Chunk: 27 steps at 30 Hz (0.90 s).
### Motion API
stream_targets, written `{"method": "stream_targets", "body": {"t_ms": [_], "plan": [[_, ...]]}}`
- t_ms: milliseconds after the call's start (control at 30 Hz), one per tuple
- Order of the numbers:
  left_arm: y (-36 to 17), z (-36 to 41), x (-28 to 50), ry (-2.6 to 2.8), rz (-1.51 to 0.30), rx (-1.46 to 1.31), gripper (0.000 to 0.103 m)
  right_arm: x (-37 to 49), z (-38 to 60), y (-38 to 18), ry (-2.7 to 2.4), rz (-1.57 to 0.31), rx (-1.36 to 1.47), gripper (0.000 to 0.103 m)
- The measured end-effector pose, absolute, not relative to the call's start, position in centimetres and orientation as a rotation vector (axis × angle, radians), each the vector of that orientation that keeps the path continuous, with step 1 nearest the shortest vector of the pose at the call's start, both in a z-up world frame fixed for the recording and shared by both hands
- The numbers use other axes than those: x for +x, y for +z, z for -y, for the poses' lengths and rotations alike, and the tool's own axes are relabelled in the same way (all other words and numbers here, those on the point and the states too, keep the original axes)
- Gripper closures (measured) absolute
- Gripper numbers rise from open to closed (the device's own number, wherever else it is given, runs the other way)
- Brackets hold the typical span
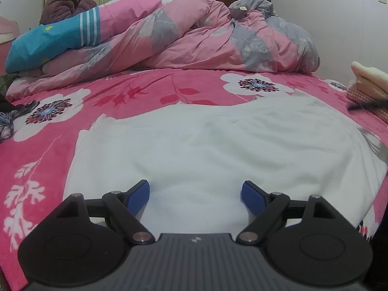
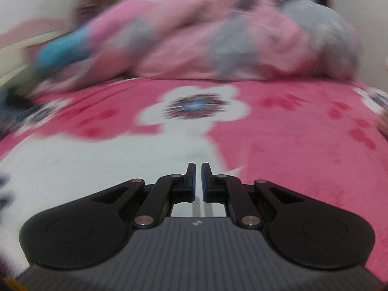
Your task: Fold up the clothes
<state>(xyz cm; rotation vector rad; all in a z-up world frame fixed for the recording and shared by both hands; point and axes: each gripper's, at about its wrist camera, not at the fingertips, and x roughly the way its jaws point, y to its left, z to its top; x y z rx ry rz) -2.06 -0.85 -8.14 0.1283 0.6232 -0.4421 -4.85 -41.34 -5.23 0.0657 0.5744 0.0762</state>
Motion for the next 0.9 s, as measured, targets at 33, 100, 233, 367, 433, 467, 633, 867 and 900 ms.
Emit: {"method": "stream_targets", "body": {"t_ms": [33,100,233,367,433,467,633,867,900], "plan": [[-8.1,0.9,-2.1,-0.441,-0.625,0.125,0.018,-5.8,41.1,-5.9,0.093,-0.605,0.029,0.1],[-8.0,0.9,-2.1,-0.438,-0.628,0.119,0.018,-7.3,41.4,-7.5,0.062,-0.686,-0.027,0.1],[-7.8,0.7,-2.0,-0.427,-0.64,0.102,0.018,-11.2,42.8,-7.1,-0.065,-0.674,0.001,0.095],[-7.7,0.5,-1.9,-0.413,-0.651,0.091,0.018,-12.1,39.4,-7.1,0.086,-0.608,-0.039,0.096],[-7.6,0.5,-1.8,-0.408,-0.653,0.089,0.018,-12.1,37.7,-8.2,0.134,-0.627,-0.136,0.094],[-7.6,0.4,-1.8,-0.406,-0.654,0.087,0.018,-12.4,37.4,-8.6,0.149,-0.635,-0.165,0.094],[-7.6,0.2,-1.8,-0.396,-0.656,0.08,0.018,-16.0,41.1,-6.9,0.086,-0.673,-0.101,0.092],[-7.5,0.5,-1.8,-0.387,-0.658,0.092,0.018,-13.9,37.6,-6.2,0.243,-0.577,-0.081,0.088],[-7.6,0.4,-1.8,-0.389,-0.656,0.09,0.018,-13.2,36.9,-6.9,0.259,-0.6,-0.104,0.088]]}}
